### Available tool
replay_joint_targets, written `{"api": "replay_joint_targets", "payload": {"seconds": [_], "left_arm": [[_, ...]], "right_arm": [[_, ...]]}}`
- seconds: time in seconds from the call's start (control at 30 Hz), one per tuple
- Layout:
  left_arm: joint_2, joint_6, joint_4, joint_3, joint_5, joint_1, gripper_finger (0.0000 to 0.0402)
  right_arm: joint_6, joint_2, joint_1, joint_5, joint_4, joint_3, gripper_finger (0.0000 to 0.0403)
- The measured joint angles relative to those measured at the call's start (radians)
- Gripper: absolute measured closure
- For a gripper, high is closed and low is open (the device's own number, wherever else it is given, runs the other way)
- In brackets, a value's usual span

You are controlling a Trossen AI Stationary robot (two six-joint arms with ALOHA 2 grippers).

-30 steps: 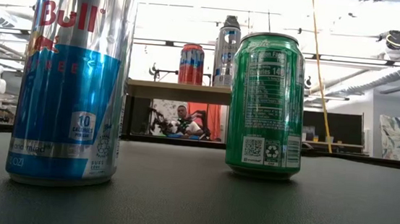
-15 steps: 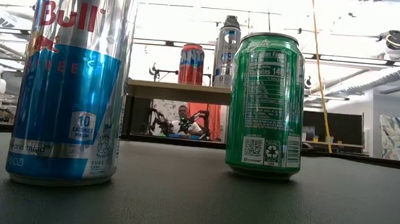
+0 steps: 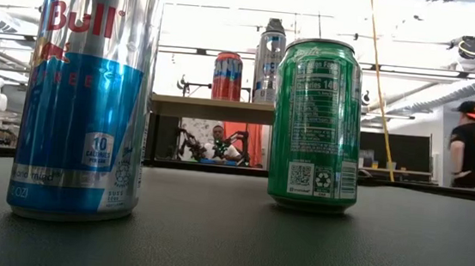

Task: Place canned beverage on shelf
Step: Put the top center green soda can on the shelf

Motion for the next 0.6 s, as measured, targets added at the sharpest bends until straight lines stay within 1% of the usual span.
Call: {"api": "replay_joint_targets", "payload": {"seconds": [0.27, 0.43, 0.6], "left_arm": [[-0.001, 0.001, -0.001, 0.000, 0.010, 0.014, 0.0004], [-0.031, 0.002, -0.002, 0.002, 0.010, 0.034, 0.0003], [-0.078, 0.022, -0.049, 0.004, -0.027, 0.046, 0.0003]], "right_arm": [[-0.007, 0.000, -0.001, 0.006, 0.008, 0.000, 0.0113], [-0.007, 0.001, -0.002, 0.015, 0.003, -0.001, 0.0113], [-0.004, 0.002, -0.002, 0.033, -0.007, -0.001, 0.0113]]}}
